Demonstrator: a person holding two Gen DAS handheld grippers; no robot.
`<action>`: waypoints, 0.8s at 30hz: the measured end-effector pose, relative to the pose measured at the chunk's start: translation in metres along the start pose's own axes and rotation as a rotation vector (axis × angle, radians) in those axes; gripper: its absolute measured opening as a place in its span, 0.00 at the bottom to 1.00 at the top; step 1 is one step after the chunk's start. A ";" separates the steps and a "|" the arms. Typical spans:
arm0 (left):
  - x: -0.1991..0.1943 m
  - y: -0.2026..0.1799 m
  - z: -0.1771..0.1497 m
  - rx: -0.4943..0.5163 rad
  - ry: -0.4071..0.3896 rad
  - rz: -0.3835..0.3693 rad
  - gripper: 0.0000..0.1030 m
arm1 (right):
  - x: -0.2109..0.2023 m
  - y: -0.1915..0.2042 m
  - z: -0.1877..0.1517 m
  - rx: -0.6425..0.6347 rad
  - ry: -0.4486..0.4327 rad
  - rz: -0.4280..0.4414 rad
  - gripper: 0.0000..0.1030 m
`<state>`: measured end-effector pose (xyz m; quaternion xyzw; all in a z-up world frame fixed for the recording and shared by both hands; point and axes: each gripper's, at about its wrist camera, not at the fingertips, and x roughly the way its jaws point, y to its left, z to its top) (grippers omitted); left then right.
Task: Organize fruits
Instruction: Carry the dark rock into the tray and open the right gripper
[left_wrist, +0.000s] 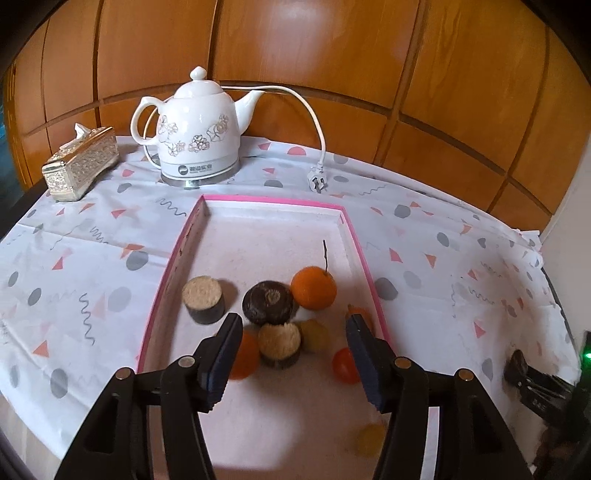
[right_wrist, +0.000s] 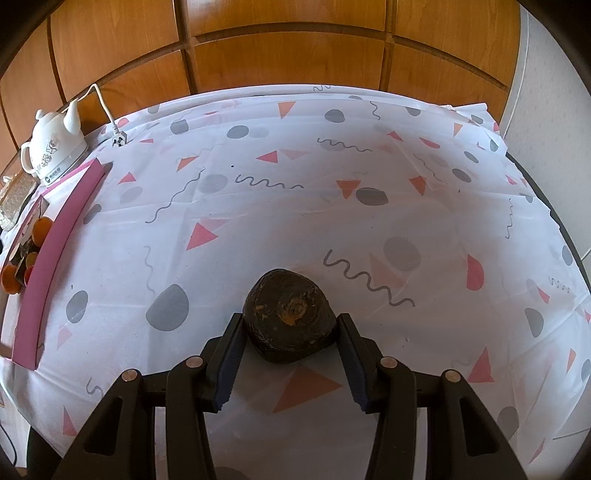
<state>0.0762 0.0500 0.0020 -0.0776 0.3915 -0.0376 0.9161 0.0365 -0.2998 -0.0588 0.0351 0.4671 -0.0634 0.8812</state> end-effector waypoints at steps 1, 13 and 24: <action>-0.002 0.000 -0.001 0.000 0.001 -0.002 0.58 | 0.000 0.001 0.001 -0.002 0.003 0.002 0.48; -0.016 0.011 -0.014 -0.018 0.006 0.003 0.58 | -0.004 0.041 -0.001 -0.083 0.023 0.087 0.48; -0.026 0.030 -0.019 -0.053 -0.009 0.027 0.58 | -0.028 0.106 0.009 -0.194 0.007 0.281 0.48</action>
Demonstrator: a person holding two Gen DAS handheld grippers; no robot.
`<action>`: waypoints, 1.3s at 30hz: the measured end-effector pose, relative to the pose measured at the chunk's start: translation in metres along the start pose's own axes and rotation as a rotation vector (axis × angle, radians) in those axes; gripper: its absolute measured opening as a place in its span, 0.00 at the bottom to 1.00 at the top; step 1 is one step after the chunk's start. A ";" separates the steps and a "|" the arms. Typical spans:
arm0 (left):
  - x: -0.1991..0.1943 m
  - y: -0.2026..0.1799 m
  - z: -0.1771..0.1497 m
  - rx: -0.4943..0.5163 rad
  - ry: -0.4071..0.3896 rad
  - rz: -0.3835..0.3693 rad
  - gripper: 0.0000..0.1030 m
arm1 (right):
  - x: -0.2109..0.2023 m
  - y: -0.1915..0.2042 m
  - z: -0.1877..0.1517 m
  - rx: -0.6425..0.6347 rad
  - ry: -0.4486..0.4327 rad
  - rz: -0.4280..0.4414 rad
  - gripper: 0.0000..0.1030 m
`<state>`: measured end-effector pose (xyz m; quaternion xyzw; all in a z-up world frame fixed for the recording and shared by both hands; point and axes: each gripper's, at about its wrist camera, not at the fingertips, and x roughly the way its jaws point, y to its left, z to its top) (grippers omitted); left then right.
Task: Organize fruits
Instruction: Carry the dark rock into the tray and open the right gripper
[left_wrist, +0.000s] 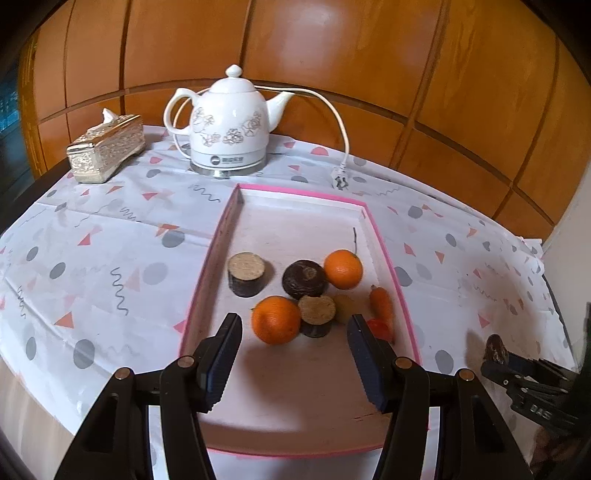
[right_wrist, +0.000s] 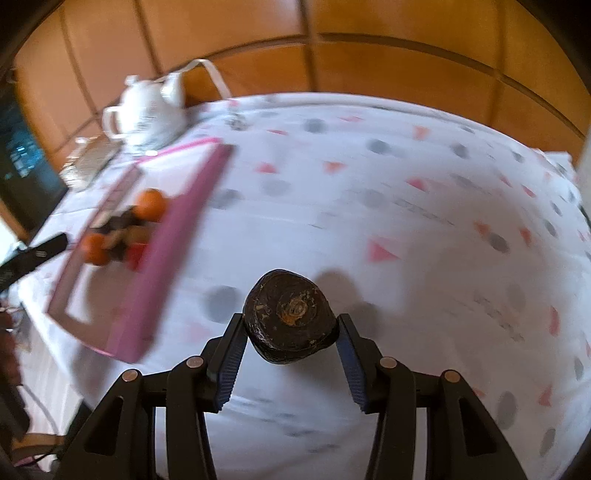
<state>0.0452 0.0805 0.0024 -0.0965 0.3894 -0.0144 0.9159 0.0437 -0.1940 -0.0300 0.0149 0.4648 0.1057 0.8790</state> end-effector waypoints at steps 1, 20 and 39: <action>-0.002 0.002 0.000 -0.003 -0.004 0.006 0.58 | -0.002 0.008 0.003 -0.016 -0.004 0.024 0.48; -0.034 0.042 -0.014 -0.069 -0.084 0.190 1.00 | 0.034 0.152 0.031 -0.283 -0.034 0.144 0.57; -0.052 0.020 -0.031 -0.053 -0.132 0.209 0.97 | -0.003 0.124 -0.002 -0.165 -0.122 -0.013 0.62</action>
